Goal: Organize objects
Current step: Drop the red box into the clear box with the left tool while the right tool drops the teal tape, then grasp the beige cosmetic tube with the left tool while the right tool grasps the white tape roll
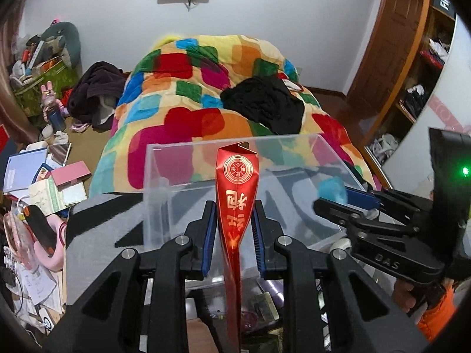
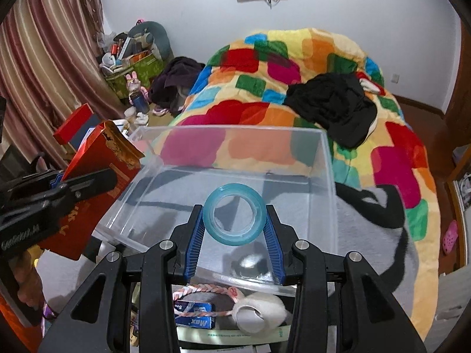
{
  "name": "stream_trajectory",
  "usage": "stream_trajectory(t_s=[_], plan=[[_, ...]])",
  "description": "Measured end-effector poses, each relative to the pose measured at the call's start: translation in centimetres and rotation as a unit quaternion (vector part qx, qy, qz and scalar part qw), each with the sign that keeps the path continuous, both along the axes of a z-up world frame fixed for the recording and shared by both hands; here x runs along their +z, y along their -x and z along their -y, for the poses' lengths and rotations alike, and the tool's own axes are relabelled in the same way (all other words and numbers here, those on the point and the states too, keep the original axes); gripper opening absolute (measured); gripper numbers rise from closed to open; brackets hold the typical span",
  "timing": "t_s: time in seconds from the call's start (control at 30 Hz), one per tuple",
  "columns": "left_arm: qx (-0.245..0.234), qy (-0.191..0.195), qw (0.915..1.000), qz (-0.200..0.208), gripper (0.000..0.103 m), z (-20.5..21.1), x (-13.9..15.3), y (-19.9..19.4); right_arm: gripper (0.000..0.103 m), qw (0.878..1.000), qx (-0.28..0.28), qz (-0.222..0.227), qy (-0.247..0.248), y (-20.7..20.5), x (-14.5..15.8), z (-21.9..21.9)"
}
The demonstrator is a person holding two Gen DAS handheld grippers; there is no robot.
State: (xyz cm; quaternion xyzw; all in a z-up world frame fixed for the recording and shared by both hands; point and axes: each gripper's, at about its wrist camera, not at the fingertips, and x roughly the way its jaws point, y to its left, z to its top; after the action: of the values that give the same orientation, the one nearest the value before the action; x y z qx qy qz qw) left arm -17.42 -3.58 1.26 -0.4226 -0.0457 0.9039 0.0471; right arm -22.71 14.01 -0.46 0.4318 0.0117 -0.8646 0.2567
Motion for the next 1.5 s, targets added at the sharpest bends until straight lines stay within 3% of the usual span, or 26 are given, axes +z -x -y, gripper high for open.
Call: stream_trajectory(t_s=[0.1,0.23,0.47,0.63,1.03,1.3,1.5], plan=[[-0.009,-0.003,1.0,0.002,0.025,-0.4,0.2,0.0,0.037,1.0,0.007,0.016,0.002,0.4,-0.4,0.2],[-0.011,-0.017,0.9997,-0.011,0.05,-0.6,1.0,-0.7,0.037,1.0,0.008,0.019,0.007,0.1,-0.3,0.0],[-0.011,-0.008,0.9992,-0.039,0.054,-0.8,2.3,-2.6,0.037,1.0,0.008,-0.005,0.006,-1.3,1.0,-0.8],[0.003,0.014,0.9984,-0.054,0.065,-0.6,2.3,-4.5,0.044,1.0,0.009,-0.022,0.004,-2.8,1.8,-1.4],[0.032,0.053,0.9977,-0.029,0.072,0.9,-1.0,-8.1,0.055,0.998,-0.006,-0.048,-0.028,-6.0,1.5,-3.5],[0.051,0.038,0.9975,0.032,0.072,2.6,-5.2,-8.7,0.057,0.998,-0.018,-0.007,-0.055,-6.3,-2.0,-4.8],[0.06,0.041,0.9958,0.055,0.072,3.4,-6.9,-8.7,0.057,0.998,-0.025,0.022,-0.05,-5.1,-3.9,-5.0]])
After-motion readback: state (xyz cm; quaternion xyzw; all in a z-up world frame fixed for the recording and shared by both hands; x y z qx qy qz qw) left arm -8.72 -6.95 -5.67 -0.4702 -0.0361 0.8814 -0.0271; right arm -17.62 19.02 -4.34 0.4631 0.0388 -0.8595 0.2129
